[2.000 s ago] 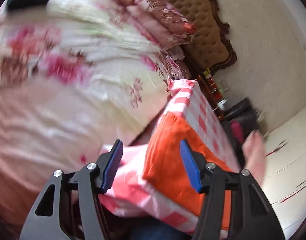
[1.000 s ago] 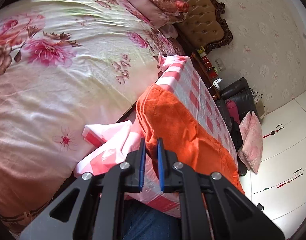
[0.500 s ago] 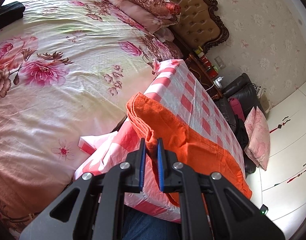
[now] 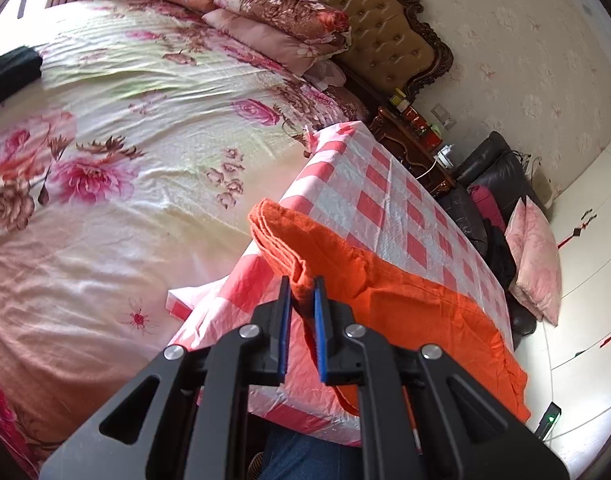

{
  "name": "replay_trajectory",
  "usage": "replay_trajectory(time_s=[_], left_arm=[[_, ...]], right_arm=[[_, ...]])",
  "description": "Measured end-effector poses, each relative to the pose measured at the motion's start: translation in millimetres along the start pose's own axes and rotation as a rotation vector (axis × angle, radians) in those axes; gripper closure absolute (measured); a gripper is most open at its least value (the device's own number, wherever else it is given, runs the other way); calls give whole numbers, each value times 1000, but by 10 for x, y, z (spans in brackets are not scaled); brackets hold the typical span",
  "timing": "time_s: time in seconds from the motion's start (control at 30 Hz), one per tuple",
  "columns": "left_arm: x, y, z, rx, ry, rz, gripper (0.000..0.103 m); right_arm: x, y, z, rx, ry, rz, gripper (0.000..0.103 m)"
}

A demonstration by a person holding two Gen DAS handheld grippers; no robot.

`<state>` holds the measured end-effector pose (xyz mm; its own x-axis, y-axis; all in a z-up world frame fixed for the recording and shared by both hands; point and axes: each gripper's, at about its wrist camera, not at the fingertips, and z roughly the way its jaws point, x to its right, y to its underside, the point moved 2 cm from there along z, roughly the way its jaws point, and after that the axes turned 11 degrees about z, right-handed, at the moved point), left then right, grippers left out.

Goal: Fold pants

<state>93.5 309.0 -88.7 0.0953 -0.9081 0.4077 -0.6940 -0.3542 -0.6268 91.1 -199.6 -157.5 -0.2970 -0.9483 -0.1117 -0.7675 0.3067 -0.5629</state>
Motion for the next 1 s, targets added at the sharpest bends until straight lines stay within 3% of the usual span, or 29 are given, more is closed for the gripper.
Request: replay_trajectory(time_s=[0.53,0.8,1.0], left_arm=[[14,13,30,-7,-14,-14,93],[-580,278,148,-43,-3,-198,93],[-842,393,332,-63,23,-248,93]], right_arm=[[97,25,73,-16,11,14,24],[63,41,79,-23,12,-17,24],[-14,77,82,-42,28,-62,24]])
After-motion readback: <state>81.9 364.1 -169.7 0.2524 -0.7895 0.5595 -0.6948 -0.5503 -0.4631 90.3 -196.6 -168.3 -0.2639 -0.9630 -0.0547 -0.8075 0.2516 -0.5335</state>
